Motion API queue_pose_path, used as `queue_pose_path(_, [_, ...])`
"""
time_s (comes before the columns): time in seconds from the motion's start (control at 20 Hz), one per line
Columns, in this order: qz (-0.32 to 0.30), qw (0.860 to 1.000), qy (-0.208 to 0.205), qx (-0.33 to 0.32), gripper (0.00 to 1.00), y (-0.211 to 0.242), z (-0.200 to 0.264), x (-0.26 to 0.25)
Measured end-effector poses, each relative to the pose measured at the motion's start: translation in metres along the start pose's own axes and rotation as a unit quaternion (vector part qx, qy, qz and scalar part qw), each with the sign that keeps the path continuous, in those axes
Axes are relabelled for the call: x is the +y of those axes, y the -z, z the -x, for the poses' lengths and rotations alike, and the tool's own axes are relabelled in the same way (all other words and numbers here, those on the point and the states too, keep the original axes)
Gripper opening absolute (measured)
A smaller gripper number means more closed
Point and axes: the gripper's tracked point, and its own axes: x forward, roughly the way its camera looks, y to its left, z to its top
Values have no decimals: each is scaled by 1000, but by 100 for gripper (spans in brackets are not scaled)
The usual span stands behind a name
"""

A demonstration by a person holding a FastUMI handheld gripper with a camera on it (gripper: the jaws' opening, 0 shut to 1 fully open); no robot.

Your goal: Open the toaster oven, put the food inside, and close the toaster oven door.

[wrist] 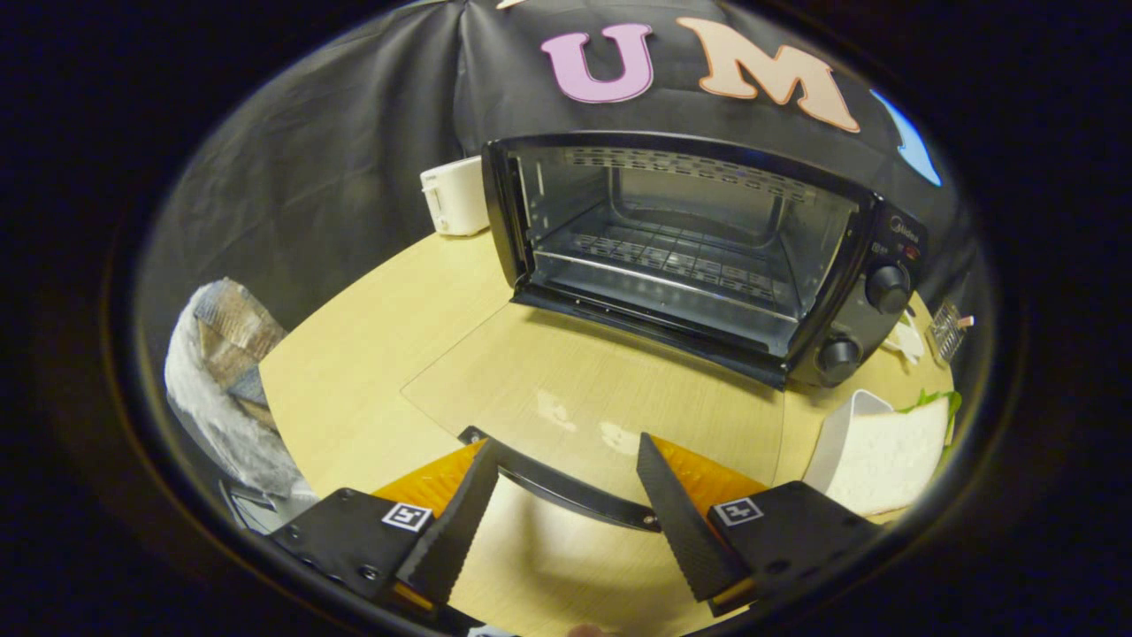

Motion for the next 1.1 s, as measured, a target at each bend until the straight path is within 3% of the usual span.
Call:
queue_pose_path(0.15, [-21, 1000, -11, -9, 99, -9, 10, -3])
queue_pose_path(0.3, [-27, 998, 7, -54, 99, -43, 33, -31])
queue_pose_path(0.65, [-73, 981, 92, -152, 99, -108, 106, -144])
queue_pose_path(0.95, [-115, 965, 170, -166, 99, -94, 146, -244])
queue_pose_path(1.1, [-143, 960, 186, -152, 99, -72, 149, -273])
